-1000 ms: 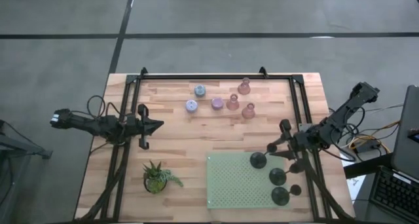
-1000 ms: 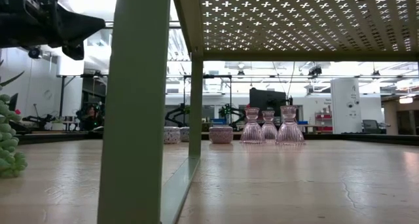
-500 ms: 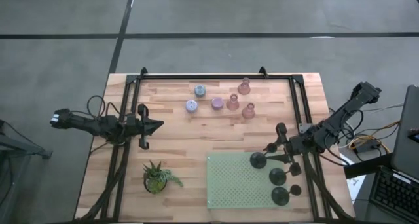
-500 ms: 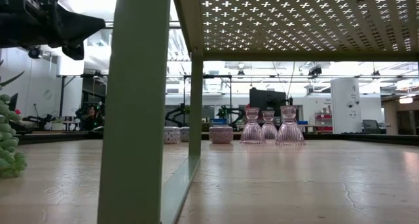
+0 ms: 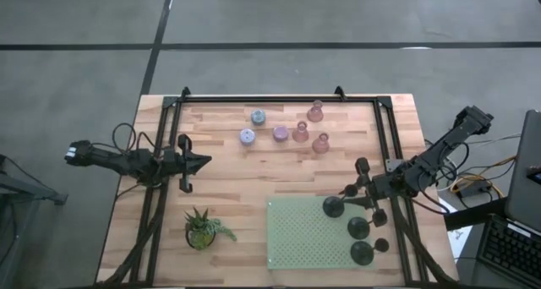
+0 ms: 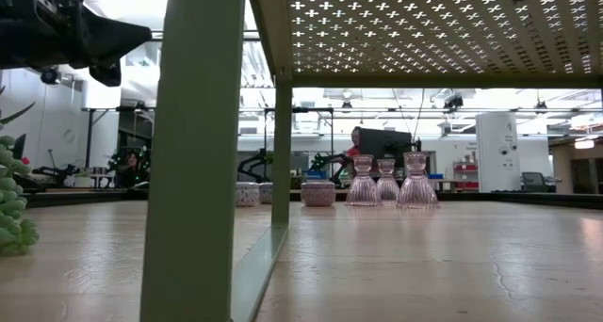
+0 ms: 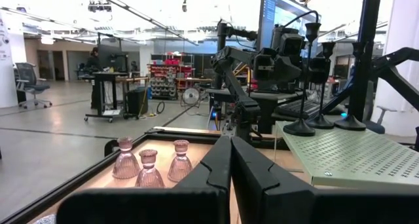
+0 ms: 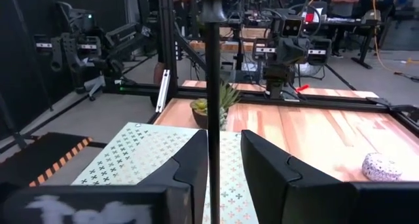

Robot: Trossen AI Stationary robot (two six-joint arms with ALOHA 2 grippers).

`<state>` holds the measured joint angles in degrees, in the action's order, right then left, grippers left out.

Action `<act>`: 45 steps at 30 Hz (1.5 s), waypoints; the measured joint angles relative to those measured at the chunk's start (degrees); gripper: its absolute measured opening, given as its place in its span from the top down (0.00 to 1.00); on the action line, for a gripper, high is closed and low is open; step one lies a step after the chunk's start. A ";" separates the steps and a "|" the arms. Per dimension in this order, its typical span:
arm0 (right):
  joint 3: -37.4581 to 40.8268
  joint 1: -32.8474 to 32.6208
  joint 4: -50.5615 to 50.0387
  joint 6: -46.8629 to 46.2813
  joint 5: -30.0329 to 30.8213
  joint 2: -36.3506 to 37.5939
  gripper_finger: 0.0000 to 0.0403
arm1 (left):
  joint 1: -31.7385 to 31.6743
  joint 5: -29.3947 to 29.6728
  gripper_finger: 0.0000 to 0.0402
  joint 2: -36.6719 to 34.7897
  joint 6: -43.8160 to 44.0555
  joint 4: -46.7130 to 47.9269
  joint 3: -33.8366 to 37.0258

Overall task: Pick & Place candle stick holders
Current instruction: Put the left black candle holder on the shelf aligned with the other black candle holder

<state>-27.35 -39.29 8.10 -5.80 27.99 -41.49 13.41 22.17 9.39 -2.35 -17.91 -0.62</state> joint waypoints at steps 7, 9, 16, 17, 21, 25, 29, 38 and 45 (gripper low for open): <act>0.00 -0.02 -0.10 0.00 -0.02 -0.27 0.87 | 0.00 0.00 0.97 0.00 0.00 0.00 0.00; 0.00 -0.02 -0.09 0.05 0.00 -0.27 0.89 | 0.01 0.00 0.97 0.00 0.00 0.01 0.00; 0.00 -0.02 -0.11 0.09 0.01 -0.24 0.97 | 0.00 0.00 0.97 0.00 0.00 0.00 0.00; 0.00 -0.02 -0.11 0.09 0.01 -0.24 0.97 | 0.00 0.00 0.97 0.00 0.00 0.02 0.00; -0.01 -0.07 -0.15 0.14 0.02 -0.20 0.96 | 0.00 0.00 0.97 0.00 -0.02 0.00 0.00; -1.25 -0.07 -1.07 0.35 0.03 -0.13 0.97 | 0.01 0.00 0.97 0.00 -0.01 0.01 0.00; -3.73 -0.07 -6.15 -0.05 0.04 0.24 0.97 | 0.02 0.00 0.97 0.00 -0.02 0.00 0.00; -5.25 -0.53 -11.44 -1.59 -2.51 3.65 0.97 | 0.02 0.00 0.97 0.02 -0.02 0.02 0.00; -5.18 -2.00 -16.12 -1.61 -2.51 7.40 0.97 | 0.02 0.00 0.97 0.02 -0.02 0.00 0.00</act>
<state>-32.53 -41.29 -8.03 -7.42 25.47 -34.10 13.43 22.17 9.41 -2.37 -17.91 -0.62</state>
